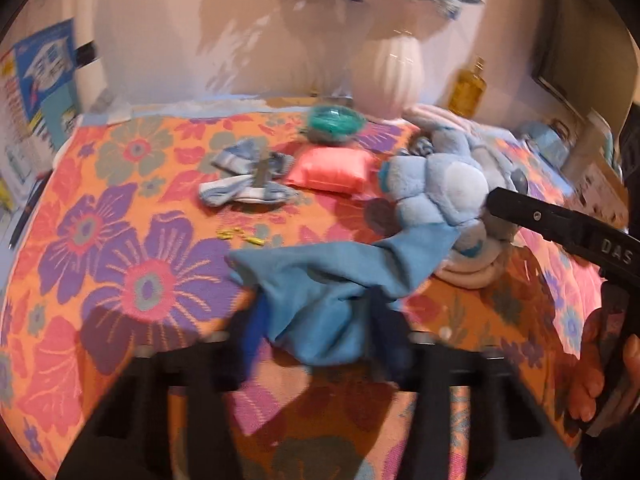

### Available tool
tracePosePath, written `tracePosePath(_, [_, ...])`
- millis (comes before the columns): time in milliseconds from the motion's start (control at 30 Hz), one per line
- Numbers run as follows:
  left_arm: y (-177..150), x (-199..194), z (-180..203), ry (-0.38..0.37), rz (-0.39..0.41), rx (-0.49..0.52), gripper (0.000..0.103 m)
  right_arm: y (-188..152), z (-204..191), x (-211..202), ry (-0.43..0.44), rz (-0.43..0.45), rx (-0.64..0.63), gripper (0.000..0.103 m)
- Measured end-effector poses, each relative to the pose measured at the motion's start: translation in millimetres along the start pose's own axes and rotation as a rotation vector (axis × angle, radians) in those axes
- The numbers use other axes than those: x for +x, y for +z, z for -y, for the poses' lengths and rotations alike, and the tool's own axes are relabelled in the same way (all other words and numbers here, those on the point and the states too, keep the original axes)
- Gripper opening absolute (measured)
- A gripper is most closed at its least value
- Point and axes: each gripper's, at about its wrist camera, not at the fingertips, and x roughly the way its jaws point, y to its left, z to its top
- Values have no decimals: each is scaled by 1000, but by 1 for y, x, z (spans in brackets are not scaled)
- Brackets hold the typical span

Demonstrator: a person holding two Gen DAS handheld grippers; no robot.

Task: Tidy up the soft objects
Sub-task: 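Grasp the Stitch plush with the right tool while the left tool grasps the blue cloth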

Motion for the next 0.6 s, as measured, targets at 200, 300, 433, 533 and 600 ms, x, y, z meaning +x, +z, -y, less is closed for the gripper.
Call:
tracePosePath(200, [-2,-20,1,9,102,7,13,-29,-20,-27,4,-9,25,62])
tracePosePath(300, [-1,-25,-18,46,129,-104,14,-46,-28,-43,35,-41,33,62])
tracePosePath(433, [0,-30,-36,81,165,-187,14,-54,-21,-64,34,-56,77,81])
tracePosePath(533, [2,-29,-39,82,163,-197,14,-47,-11,-73,-3,-20,85,100])
tracePosePath(600, [2,-29,-38,82,158,-195,14,-38,-8,-69,-7,-23,67,103])
